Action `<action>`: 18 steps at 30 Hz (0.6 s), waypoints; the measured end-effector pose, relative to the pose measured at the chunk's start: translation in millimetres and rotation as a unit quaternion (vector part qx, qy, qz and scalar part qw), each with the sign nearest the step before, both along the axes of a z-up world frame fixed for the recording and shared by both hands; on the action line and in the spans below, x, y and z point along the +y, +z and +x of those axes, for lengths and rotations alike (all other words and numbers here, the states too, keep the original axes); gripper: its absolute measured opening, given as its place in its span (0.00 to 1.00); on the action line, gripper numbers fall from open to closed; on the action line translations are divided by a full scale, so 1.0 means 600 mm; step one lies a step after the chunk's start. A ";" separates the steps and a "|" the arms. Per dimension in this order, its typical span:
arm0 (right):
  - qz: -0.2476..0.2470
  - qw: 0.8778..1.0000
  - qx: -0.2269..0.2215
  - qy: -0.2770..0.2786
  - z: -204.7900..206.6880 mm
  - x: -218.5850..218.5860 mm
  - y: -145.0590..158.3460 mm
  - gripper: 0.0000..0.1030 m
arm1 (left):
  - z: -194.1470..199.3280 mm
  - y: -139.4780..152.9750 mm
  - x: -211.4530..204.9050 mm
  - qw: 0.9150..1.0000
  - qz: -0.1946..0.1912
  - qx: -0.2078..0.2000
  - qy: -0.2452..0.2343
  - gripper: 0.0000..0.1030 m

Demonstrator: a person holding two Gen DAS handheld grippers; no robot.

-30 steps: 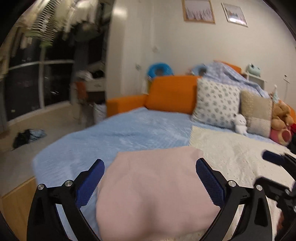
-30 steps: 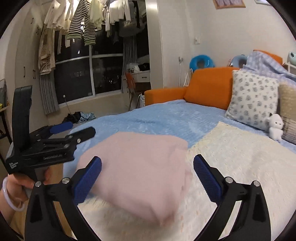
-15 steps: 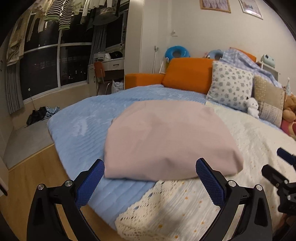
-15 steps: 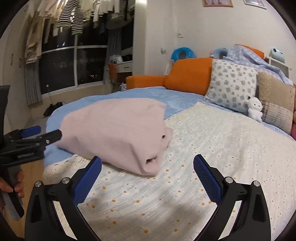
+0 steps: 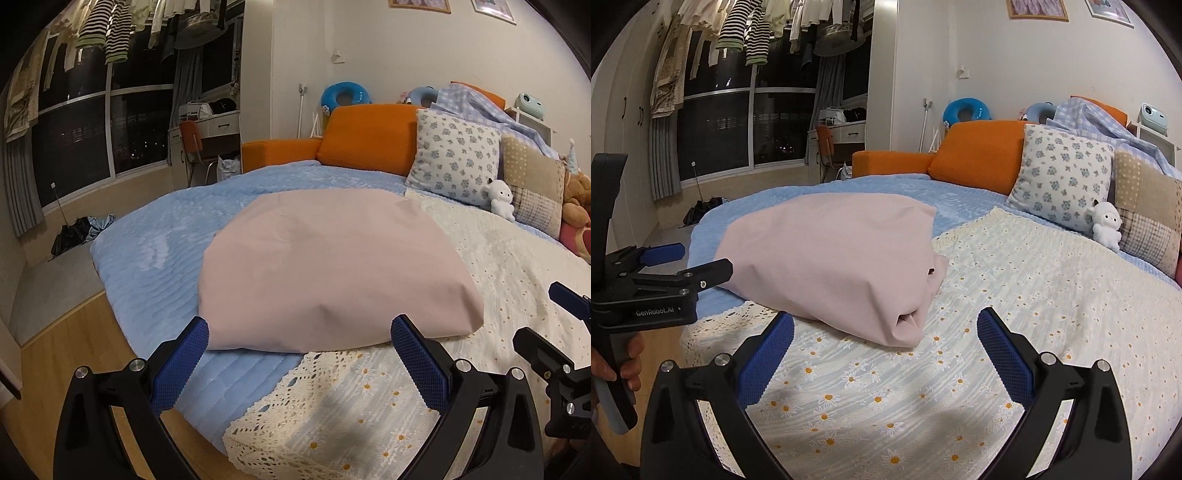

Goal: Fold large clothes

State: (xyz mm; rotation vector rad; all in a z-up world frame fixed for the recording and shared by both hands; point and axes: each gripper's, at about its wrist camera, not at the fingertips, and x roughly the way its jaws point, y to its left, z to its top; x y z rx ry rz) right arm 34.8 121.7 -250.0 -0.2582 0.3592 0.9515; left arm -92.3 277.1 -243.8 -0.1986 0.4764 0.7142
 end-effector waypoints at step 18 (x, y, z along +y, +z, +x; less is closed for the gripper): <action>0.003 1.000 0.007 -0.003 0.004 -0.001 -0.004 0.95 | 0.017 0.000 -0.004 1.000 -0.008 -0.005 -0.012 0.97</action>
